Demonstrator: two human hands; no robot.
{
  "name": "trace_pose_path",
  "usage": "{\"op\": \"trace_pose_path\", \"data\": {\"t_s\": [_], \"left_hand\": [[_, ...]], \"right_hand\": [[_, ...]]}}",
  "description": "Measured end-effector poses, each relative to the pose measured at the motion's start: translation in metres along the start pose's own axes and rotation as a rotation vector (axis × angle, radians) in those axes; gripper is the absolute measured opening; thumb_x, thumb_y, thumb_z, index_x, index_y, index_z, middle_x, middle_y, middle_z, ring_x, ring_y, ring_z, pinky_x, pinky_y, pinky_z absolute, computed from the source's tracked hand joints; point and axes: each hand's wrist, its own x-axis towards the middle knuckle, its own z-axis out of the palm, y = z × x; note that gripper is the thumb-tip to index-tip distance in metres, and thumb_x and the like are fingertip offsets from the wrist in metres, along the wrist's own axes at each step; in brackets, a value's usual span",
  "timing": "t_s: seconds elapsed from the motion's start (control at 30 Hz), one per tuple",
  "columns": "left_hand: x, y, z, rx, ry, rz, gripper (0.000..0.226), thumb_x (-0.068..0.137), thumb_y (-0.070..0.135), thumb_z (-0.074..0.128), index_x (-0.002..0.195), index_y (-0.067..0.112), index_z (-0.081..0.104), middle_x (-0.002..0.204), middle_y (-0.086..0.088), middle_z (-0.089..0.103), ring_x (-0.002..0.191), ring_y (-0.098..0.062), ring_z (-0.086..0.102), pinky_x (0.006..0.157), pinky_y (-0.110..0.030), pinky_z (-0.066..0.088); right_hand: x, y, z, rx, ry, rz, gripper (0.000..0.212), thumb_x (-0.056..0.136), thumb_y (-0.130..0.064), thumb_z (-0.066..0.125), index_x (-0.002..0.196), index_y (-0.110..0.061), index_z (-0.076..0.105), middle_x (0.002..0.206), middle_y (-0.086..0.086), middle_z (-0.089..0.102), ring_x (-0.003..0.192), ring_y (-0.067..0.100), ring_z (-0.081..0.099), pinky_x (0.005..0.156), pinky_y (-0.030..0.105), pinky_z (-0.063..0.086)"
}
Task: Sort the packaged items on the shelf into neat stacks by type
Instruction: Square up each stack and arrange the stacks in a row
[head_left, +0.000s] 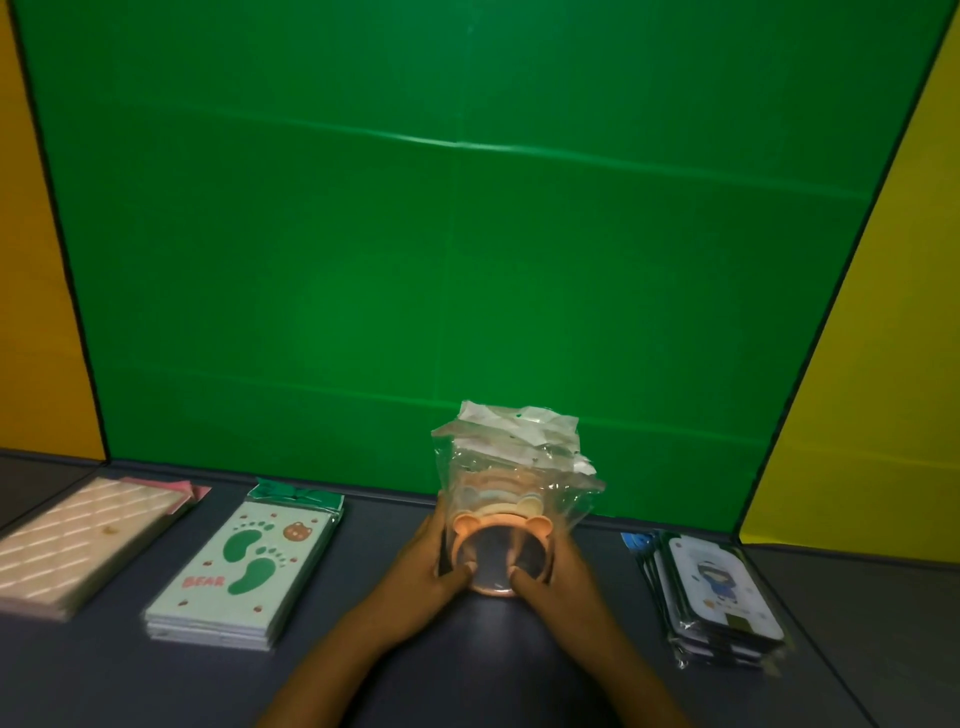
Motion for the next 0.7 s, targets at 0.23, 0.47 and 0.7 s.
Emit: {"op": "trace_pose_path", "data": {"t_s": [0.23, 0.47, 0.7], "left_hand": [[0.003, 0.013, 0.008, 0.132, 0.147, 0.126, 0.086, 0.076, 0.051, 0.061, 0.149, 0.032, 0.019, 0.148, 0.013, 0.033, 0.134, 0.002, 0.034, 0.111, -0.027, 0.035], [0.003, 0.008, 0.007, 0.188, 0.12, 0.104, 0.107, 0.075, 0.059, 0.059, 0.15, 0.033, -0.013, 0.149, 0.018, 0.025, 0.136, -0.002, 0.024, 0.114, -0.028, 0.025], [0.0, 0.004, -0.006, 0.023, 0.104, 0.062, 0.067, 0.085, 0.015, 0.064, 0.132, 0.047, 0.03, 0.132, 0.022, 0.051, 0.121, 0.006, 0.05, 0.097, -0.011, 0.04]], "right_hand": [[0.001, -0.024, -0.001, -0.133, 0.005, -0.11, 0.045, 0.062, -0.052, 0.06, 0.105, -0.048, 0.049, 0.102, -0.029, 0.055, 0.092, -0.021, 0.052, 0.077, -0.006, 0.034], [-0.001, -0.017, 0.002, -0.202, 0.018, -0.153, 0.053, 0.073, -0.023, 0.079, 0.1, -0.053, 0.045, 0.103, -0.029, 0.053, 0.097, -0.015, 0.056, 0.079, -0.007, 0.031], [0.007, -0.015, -0.01, 0.043, -0.114, -0.02, 0.056, 0.078, -0.015, 0.078, 0.123, -0.026, 0.046, 0.117, -0.003, 0.064, 0.106, 0.006, 0.063, 0.082, 0.019, 0.052]]}}
